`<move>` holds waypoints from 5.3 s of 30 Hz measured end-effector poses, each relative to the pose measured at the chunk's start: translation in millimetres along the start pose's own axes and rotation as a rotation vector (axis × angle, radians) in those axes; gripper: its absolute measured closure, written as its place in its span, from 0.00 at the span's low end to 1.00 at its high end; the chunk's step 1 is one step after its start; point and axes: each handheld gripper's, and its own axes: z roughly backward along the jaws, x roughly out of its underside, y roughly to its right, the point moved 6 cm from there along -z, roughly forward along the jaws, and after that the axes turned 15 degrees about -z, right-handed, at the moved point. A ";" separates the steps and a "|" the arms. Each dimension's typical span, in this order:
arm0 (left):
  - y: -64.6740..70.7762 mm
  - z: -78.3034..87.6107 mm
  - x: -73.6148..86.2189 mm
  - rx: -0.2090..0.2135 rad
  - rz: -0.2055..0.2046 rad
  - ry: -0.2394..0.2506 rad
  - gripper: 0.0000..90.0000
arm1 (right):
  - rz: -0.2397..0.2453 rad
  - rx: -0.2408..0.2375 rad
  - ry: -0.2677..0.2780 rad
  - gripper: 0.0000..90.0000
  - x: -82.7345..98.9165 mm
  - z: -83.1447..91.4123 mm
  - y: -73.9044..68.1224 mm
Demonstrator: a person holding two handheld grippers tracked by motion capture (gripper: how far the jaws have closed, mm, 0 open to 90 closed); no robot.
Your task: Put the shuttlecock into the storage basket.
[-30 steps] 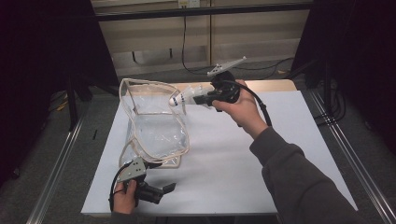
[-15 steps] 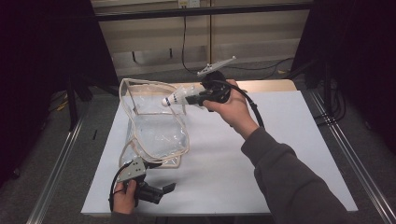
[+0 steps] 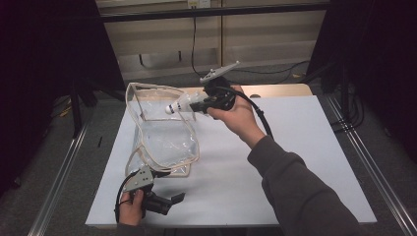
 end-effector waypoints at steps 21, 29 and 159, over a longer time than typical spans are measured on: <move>-0.1 0.8 -0.1 0.004 -0.007 0.000 0.03 | 0.034 -0.032 -0.037 0.98 2.3 -25.2 -26.5; 0.2 0.8 -0.2 0.006 -0.002 0.005 0.03 | 0.050 -0.039 -0.054 0.98 2.8 -34.4 -36.7; -0.5 1.1 -0.1 0.013 0.005 0.016 0.03 | 0.006 0.151 -0.106 0.98 14.0 -148.0 -40.0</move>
